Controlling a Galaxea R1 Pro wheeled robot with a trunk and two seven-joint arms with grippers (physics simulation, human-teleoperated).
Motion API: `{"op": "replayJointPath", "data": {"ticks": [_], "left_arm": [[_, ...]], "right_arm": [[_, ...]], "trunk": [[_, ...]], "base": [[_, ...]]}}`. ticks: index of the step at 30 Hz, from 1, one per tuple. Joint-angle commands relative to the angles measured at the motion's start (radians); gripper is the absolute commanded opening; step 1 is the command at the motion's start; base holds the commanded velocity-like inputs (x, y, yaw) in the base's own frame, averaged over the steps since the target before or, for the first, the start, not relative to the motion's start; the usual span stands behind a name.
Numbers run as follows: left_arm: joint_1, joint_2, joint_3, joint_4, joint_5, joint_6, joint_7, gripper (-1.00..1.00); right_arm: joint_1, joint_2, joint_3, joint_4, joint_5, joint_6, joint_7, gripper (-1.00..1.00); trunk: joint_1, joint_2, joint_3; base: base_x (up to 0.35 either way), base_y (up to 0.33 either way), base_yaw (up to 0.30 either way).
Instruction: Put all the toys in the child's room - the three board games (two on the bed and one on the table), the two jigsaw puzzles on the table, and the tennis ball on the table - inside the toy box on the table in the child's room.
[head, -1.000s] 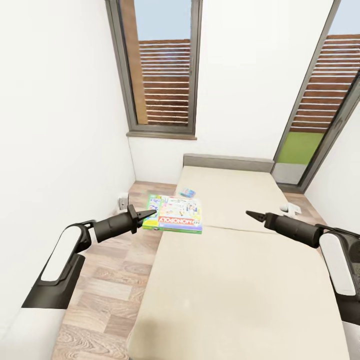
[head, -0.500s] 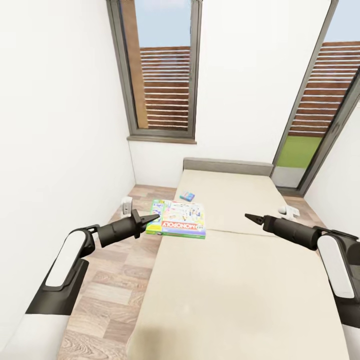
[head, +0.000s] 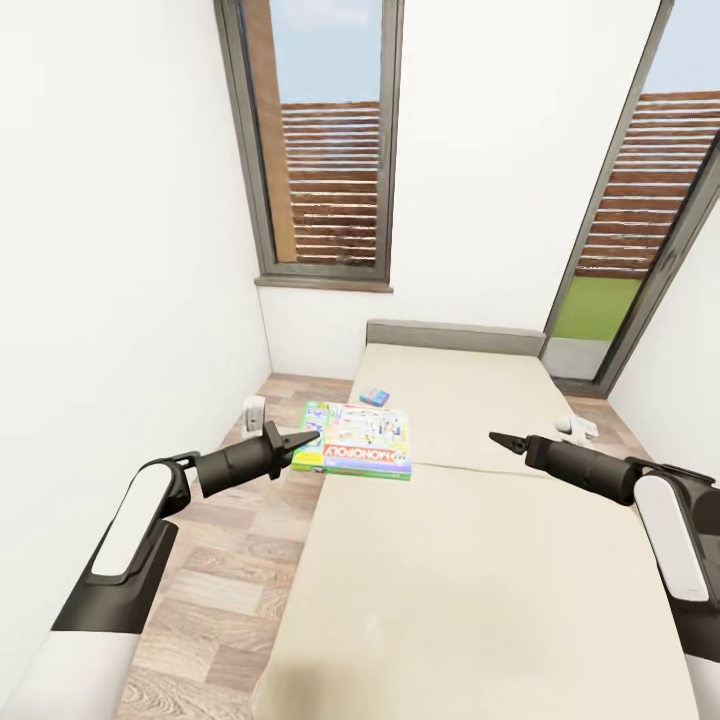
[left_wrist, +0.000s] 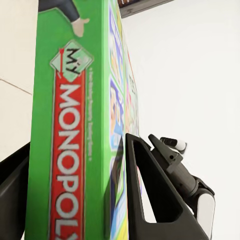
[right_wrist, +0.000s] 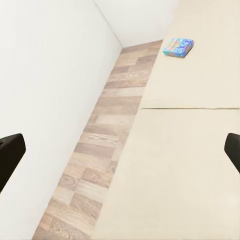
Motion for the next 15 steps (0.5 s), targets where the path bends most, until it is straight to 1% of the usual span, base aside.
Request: {"op": "replayJointPath", "data": {"ticks": [1, 5, 6, 9, 10, 12, 13, 15], "left_arm": [[-0.001, 0.000, -0.001, 0.000, 0.008, 0.001, 0.008, -1.00], [0.008, -0.001, -0.001, 0.002, -0.015, 0.002, 0.003, -1.00], [0.008, -0.001, -0.001, 0.002, -0.015, 0.002, 0.003, -1.00], [0.023, -0.002, -0.002, 0.001, -0.048, -0.006, -0.001, -1.00], [0.023, -0.002, -0.002, 0.001, -0.048, -0.006, -0.001, -1.00], [0.030, -0.002, -0.002, 0.001, -0.069, -0.013, -0.004, -1.00], [0.030, -0.002, -0.002, 0.001, -0.069, -0.013, -0.004, -1.00], [0.034, -0.003, -0.002, 0.001, -0.082, -0.018, -0.006, -1.00]], "right_arm": [[0.002, 0.000, -0.001, 0.000, 0.009, 0.002, 0.010, 1.00], [0.010, 0.000, -0.001, 0.000, 0.010, -0.023, 0.011, 1.00], [0.010, 0.000, -0.001, 0.000, 0.010, -0.023, 0.011, 1.00], [0.013, 0.001, 0.000, 0.000, 0.008, -0.040, 0.012, 1.00], [0.013, 0.001, 0.000, 0.000, 0.008, -0.040, 0.012, 1.00], [0.014, 0.001, 0.000, 0.000, 0.007, -0.045, 0.013, 1.00], [0.014, 0.001, 0.000, 0.000, 0.007, -0.045, 0.013, 1.00], [0.015, 0.001, 0.000, 0.000, 0.007, -0.049, 0.014, 1.00]], "trunk": [[0.001, -0.002, -0.002], [0.001, -0.002, -0.001], [0.001, -0.002, -0.001], [0.001, -0.002, -0.001], [0.001, -0.002, -0.001], [0.001, -0.002, -0.001], [0.001, -0.002, -0.001], [0.001, -0.002, -0.001]], "base": [[0.000, 0.000, 0.000], [0.000, 0.000, 0.000], [0.000, 0.000, 0.000], [-0.014, 0.000, 0.000], [-0.034, 0.000, 0.000], [-0.096, -0.010, 0.000], [-0.118, -0.015, 0.000], [-0.172, -0.034, 0.000]]}}
